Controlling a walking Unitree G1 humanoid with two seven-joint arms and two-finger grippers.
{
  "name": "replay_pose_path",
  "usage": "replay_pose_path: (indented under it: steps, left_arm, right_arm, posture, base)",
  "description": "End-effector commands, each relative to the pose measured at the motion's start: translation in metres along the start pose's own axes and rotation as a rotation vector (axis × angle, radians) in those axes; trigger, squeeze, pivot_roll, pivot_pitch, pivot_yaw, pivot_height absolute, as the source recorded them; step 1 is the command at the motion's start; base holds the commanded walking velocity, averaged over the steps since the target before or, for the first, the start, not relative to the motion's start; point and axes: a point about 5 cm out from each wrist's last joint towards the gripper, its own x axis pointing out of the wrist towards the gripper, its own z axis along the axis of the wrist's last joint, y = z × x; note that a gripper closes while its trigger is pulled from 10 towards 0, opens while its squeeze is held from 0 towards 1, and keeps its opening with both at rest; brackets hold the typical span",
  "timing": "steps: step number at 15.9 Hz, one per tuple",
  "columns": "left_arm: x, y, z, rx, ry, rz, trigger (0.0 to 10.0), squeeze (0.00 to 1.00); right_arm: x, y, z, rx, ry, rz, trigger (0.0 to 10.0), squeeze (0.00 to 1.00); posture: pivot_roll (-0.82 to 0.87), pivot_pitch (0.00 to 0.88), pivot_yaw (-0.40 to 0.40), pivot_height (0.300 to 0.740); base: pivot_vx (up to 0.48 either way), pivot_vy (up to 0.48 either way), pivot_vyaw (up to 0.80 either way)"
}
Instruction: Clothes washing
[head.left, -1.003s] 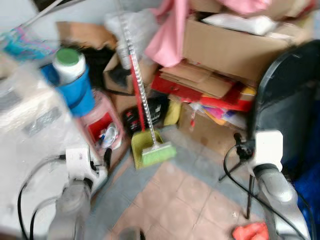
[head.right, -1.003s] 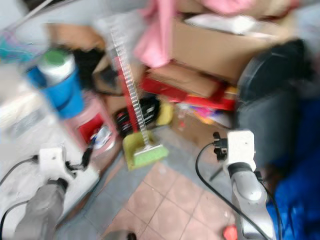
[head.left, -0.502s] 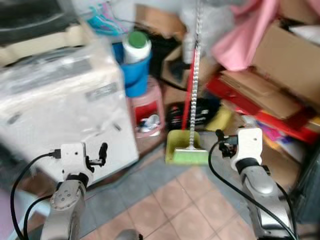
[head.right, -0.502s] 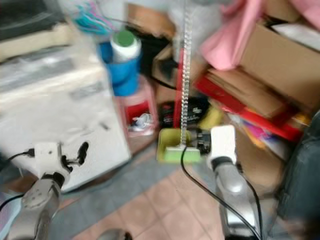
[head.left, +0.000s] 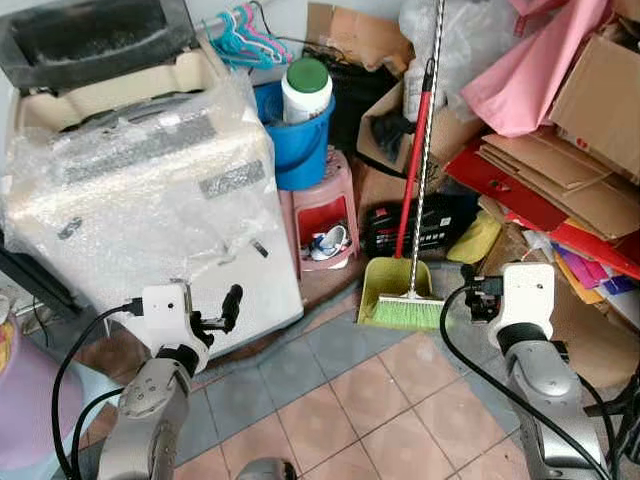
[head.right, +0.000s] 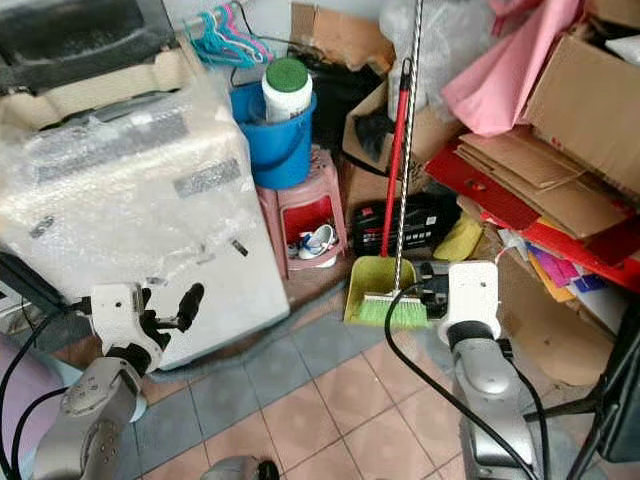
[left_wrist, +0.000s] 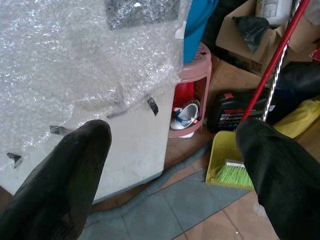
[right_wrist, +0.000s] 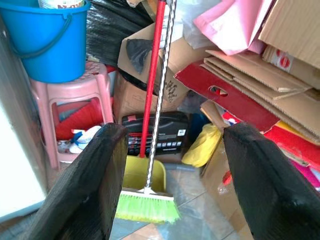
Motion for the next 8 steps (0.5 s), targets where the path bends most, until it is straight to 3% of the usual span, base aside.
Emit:
replay_pose_path:
  steps: [1,5,6,7,8]
  left_arm:
    - [-0.003,0.006,-0.003,0.014,0.019,0.01,10.0,0.0]
    - [-0.007,0.01,-0.003,-0.032,-0.004,0.075,10.0,0.0]
    - [-0.008,0.01,-0.003,0.02,-0.025,0.12,10.0,0.0]
    - [-0.01,0.008,0.007,0.189,-0.132,0.185,10.0,0.0]
    - [-0.013,0.006,0.012,0.211,-0.175,0.193,10.0,0.0]
  right_arm:
    - [0.0,0.0,0.004,0.007,-0.018,-0.001,10.0,0.0]
    - [0.01,0.014,0.006,-0.017,-0.006,0.123,10.0,0.0]
    - [0.013,0.017,0.006,-0.026,-0.005,0.151,10.0,0.0]
    - [0.016,0.016,0.009,-0.049,-0.016,0.133,10.0,0.0]
    - [0.015,0.015,0.009,-0.053,-0.016,0.119,10.0,0.0]
  posture:
    - [-0.06,0.0,0.06,0.74]
    - [0.0,0.0,-0.064,0.74]
    - [0.01,0.0,-0.081,0.74]
    - [0.01,0.0,-0.075,0.74]
    - [0.01,0.0,-0.063,0.74]
  base:
    - [0.0,0.0,0.0]
    - [0.0,0.0,0.0]
    - [0.0,0.0,0.0]
    - [0.0,0.0,0.0]
    - [0.0,0.0,0.0]
